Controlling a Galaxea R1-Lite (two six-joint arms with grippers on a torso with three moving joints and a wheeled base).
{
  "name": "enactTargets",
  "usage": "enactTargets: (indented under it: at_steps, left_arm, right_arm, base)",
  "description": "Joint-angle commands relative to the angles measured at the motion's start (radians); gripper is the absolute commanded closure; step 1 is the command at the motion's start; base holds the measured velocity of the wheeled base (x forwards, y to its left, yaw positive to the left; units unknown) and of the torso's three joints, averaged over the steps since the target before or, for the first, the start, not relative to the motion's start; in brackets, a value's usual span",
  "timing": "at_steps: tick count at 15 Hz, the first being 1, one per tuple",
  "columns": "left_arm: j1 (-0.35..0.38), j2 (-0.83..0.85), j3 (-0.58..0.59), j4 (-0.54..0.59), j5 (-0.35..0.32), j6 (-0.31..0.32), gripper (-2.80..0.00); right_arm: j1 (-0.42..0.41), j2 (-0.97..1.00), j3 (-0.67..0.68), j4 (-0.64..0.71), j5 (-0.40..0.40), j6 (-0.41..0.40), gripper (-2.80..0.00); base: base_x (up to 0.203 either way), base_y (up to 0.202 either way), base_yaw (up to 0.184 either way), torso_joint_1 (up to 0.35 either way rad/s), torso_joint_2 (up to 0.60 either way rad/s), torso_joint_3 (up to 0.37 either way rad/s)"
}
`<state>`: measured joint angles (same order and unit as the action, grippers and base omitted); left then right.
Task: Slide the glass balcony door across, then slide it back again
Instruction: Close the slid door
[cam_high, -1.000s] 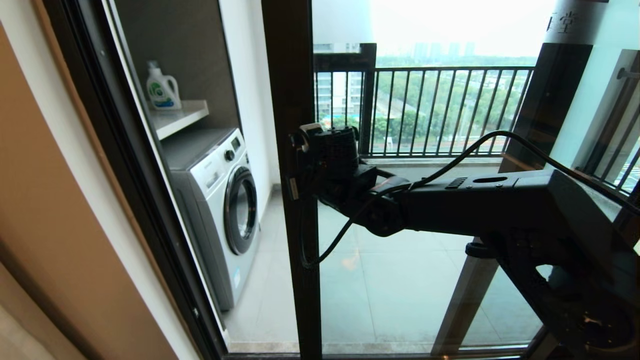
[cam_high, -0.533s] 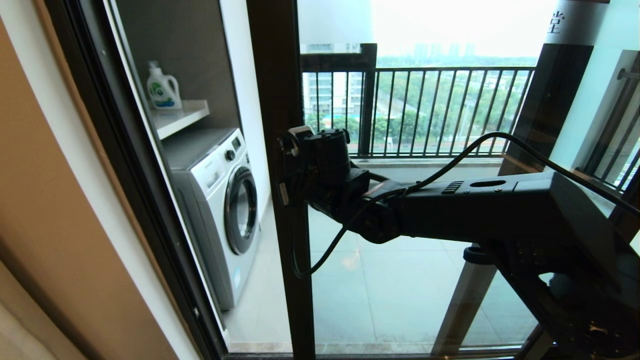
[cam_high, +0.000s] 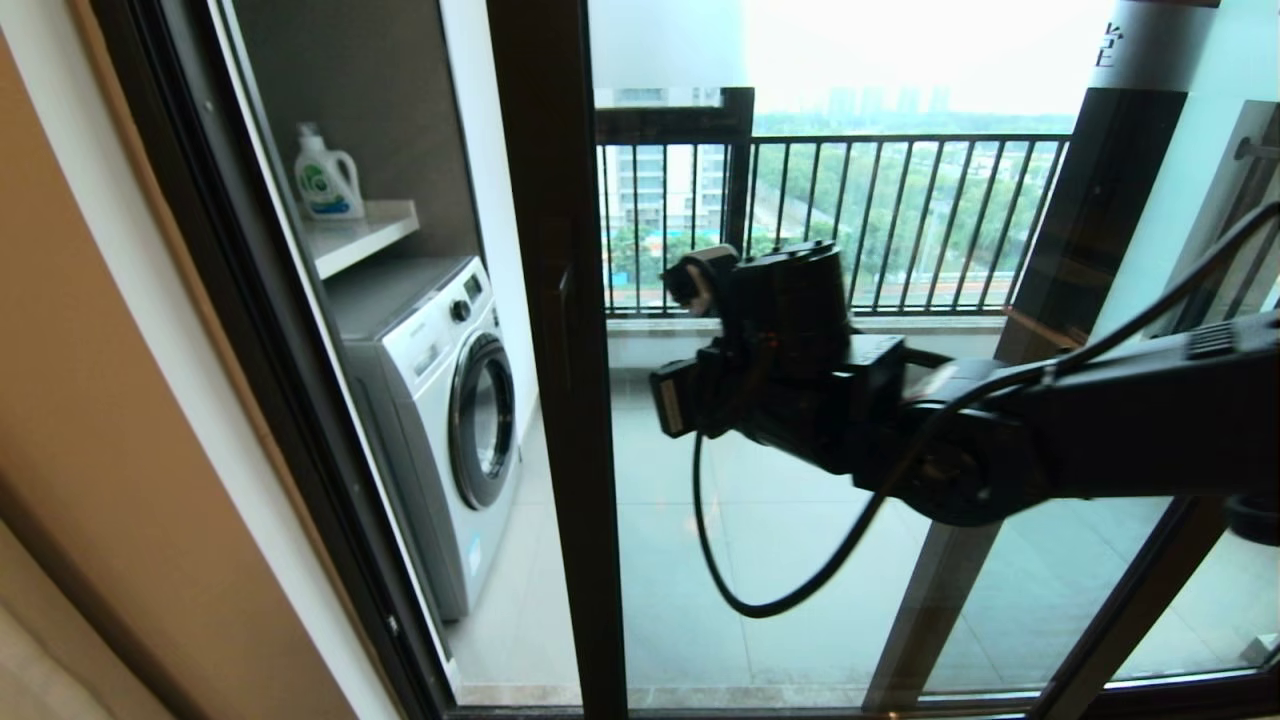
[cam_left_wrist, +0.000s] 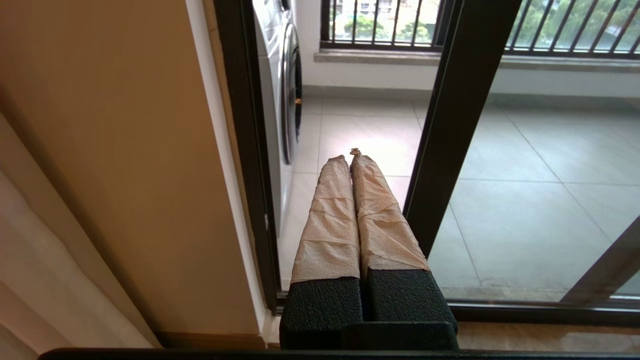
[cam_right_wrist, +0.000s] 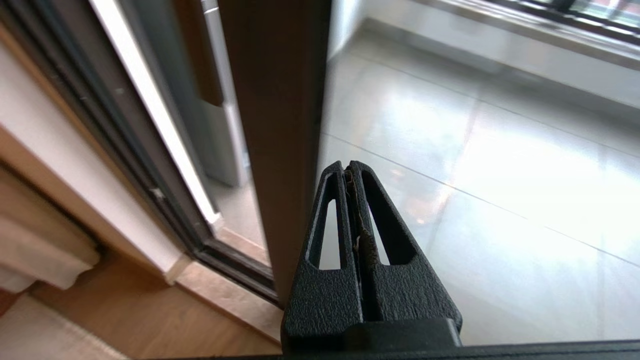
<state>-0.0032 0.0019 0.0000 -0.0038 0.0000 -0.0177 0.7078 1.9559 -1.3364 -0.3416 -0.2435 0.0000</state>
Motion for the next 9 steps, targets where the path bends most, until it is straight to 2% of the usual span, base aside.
enactTargets:
  at_steps: [1, 4, 7, 8, 9]
  left_arm:
    - [0.0, 0.0, 0.0, -0.001, 0.0, -0.001, 0.0]
    - [0.0, 0.0, 0.0, 0.001, 0.0, -0.001, 0.0]
    - [0.0, 0.0, 0.0, -0.001, 0.0, -0.001, 0.0]
    - [0.0, 0.0, 0.0, -0.001, 0.0, -0.001, 0.0]
    - [0.0, 0.0, 0.0, -0.001, 0.0, -0.001, 0.0]
  right_arm:
    - [-0.024, -0.252, 0.179, -0.012, -0.022, 0.0, 0.0]
    - [-0.068, -0.589, 0.405, 0.027, -0.106, -0.03, 0.0]
    - [-0.108, -0.914, 0.522, 0.2, -0.252, -0.086, 0.0]
    - [-0.134, -1.009, 0.543, 0.279, -0.292, -0.104, 0.0]
    - [-0.195, -1.1, 0.56, 0.353, -0.323, -0.131, 0.0]
  base:
    - [0.0, 0.0, 0.0, 0.0, 0.0, 0.0]
    - [0.0, 0.0, 0.0, 0.0, 0.0, 0.0]
    - [0.0, 0.0, 0.0, 0.0, 0.0, 0.0]
    - [0.0, 0.0, 0.0, 0.0, 0.0, 0.0]
    - [0.0, 0.0, 0.0, 0.0, 0.0, 0.0]
